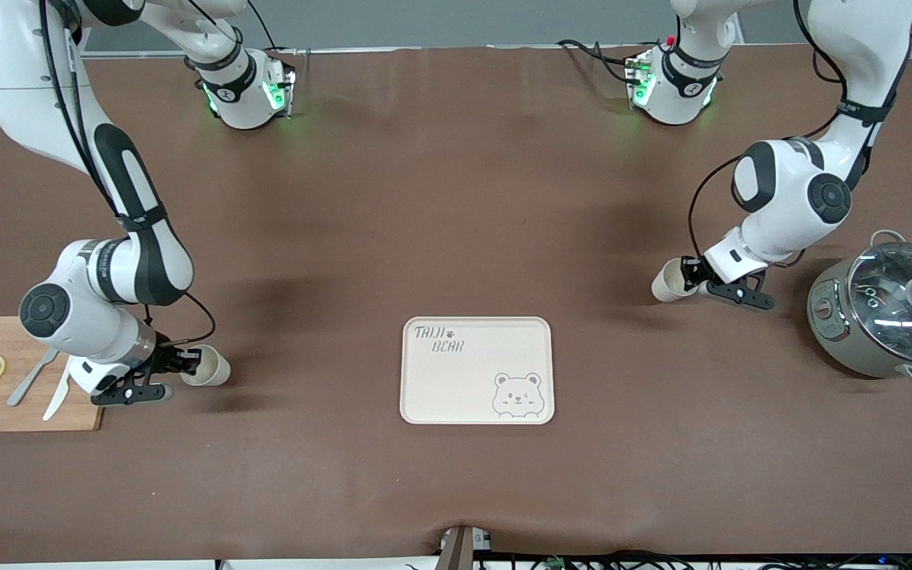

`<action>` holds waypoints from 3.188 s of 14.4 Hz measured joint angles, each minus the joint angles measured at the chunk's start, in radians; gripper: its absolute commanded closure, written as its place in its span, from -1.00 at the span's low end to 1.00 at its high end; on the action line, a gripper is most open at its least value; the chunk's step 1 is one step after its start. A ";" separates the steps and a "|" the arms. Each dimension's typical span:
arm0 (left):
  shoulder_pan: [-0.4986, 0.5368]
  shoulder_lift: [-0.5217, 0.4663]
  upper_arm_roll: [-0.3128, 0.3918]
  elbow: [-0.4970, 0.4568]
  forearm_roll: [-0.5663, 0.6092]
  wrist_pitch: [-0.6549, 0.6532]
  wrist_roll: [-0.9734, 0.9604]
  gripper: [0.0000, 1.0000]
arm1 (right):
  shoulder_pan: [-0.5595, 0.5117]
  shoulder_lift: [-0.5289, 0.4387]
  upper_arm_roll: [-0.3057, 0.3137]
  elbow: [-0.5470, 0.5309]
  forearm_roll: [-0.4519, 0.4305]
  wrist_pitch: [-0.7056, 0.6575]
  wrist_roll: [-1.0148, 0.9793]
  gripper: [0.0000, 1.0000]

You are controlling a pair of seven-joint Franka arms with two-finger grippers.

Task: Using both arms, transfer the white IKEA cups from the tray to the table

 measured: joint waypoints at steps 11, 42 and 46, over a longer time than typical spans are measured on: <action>0.006 0.034 -0.001 0.014 0.010 0.025 0.009 -1.00 | -0.002 -0.171 -0.002 0.227 -0.001 -0.434 0.000 -1.00; 0.027 -0.102 0.006 0.519 0.051 -0.634 -0.211 -1.00 | -0.128 -0.522 -0.028 0.311 -0.023 -0.815 -0.003 -1.00; -0.141 -0.110 0.132 0.674 0.097 -0.813 -0.320 -1.00 | -0.141 -0.522 -0.029 0.349 -0.023 -0.850 -0.003 -1.00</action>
